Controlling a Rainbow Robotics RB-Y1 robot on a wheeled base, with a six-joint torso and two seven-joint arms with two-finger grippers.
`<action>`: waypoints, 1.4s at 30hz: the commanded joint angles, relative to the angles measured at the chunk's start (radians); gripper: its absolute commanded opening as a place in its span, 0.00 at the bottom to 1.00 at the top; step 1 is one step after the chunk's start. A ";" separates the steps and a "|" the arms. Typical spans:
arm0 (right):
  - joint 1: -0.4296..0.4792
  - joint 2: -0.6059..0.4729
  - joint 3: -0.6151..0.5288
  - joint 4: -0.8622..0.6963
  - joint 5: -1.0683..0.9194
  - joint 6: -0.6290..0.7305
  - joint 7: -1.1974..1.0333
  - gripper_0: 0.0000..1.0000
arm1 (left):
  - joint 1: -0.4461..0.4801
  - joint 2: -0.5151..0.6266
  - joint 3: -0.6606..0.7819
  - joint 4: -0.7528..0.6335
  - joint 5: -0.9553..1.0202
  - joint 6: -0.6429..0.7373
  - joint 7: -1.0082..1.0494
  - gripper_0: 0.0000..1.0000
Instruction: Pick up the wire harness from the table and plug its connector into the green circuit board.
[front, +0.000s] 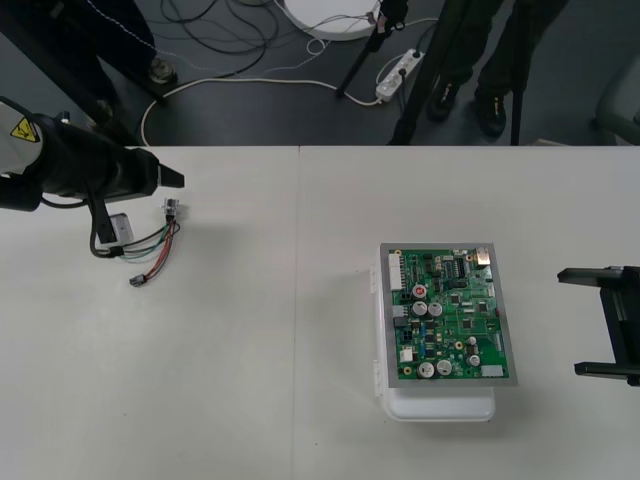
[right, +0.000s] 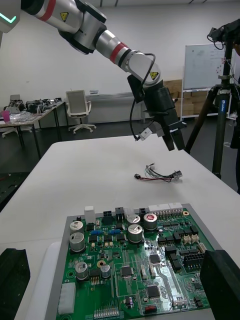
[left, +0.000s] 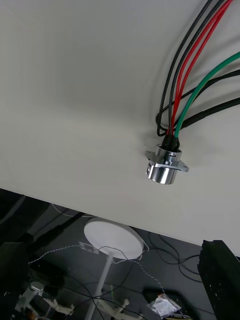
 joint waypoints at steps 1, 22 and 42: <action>-0.039 -0.034 -0.001 0.006 -0.003 -0.013 0.052 1.00 | -0.052 -0.015 -0.056 -0.007 -0.021 0.143 -0.116 1.00; -0.080 0.008 -0.001 0.023 0.008 -0.013 0.053 1.00 | -0.029 -0.105 -0.084 0.097 -0.070 0.168 -0.202 1.00; -0.073 0.023 -0.001 0.000 0.034 -0.013 0.053 1.00 | 0.055 -0.186 -0.084 0.217 -0.067 0.248 -0.246 1.00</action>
